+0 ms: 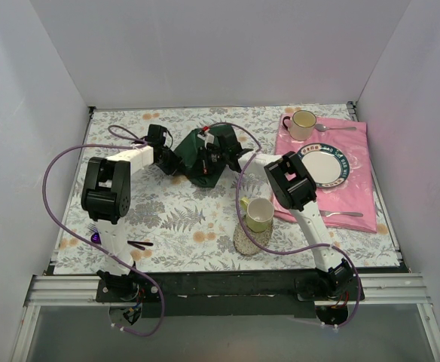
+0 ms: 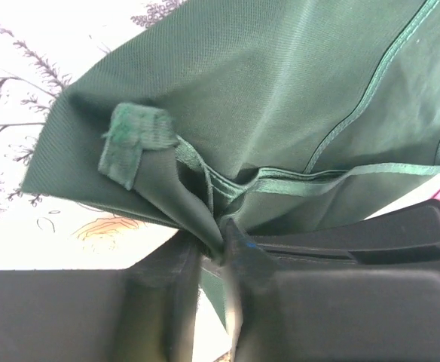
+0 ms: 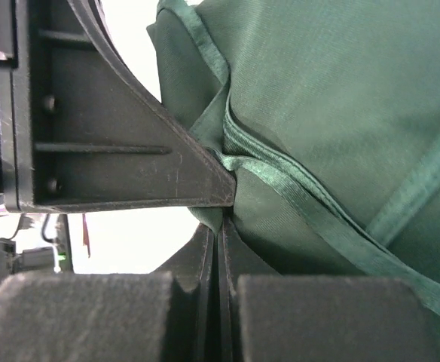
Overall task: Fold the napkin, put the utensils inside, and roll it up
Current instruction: Roll the napkin with the utensil
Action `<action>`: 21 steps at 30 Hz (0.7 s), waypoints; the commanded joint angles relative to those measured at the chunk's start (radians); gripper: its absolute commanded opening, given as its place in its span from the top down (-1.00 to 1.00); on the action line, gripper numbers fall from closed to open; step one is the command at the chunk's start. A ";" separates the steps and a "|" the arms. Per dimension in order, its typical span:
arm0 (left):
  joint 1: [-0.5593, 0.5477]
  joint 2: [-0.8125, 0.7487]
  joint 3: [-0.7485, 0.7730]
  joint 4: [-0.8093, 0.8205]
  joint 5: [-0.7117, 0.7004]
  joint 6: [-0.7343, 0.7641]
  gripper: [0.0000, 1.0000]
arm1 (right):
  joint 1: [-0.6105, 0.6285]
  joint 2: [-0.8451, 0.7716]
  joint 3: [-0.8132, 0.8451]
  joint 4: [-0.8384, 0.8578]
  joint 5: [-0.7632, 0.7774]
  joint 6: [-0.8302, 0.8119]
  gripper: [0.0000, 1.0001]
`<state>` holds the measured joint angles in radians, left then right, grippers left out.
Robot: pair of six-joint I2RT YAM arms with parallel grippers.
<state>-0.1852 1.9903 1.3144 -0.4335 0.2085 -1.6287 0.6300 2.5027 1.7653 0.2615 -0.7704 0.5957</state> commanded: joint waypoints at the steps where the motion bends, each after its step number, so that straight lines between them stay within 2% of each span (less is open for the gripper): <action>1: 0.004 0.031 0.039 -0.025 -0.031 0.064 0.95 | 0.011 -0.007 0.065 -0.191 0.046 -0.164 0.97; 2: 0.004 0.036 0.042 -0.028 -0.009 0.066 1.00 | 0.013 -0.005 0.075 -0.209 0.051 -0.183 0.97; 8: 0.004 0.054 0.072 -0.102 0.038 0.076 1.00 | 0.025 -0.015 0.207 -0.424 0.094 -0.359 0.95; 11: 0.004 0.047 0.072 -0.129 0.061 0.067 1.00 | 0.036 -0.027 0.252 -0.519 0.127 -0.431 0.80; 12: 0.006 0.044 0.074 -0.137 0.066 0.067 1.00 | 0.046 -0.030 0.275 -0.540 0.141 -0.448 0.66; 15: 0.004 0.030 0.074 -0.151 0.083 0.067 1.00 | 0.068 -0.050 0.301 -0.597 0.197 -0.504 0.43; 21: 0.004 0.033 0.075 -0.156 0.103 0.063 1.00 | 0.106 -0.084 0.339 -0.671 0.298 -0.585 0.13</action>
<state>-0.1764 2.0277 1.3758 -0.5289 0.2775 -1.5764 0.7090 2.4954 2.0605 -0.3252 -0.5739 0.1139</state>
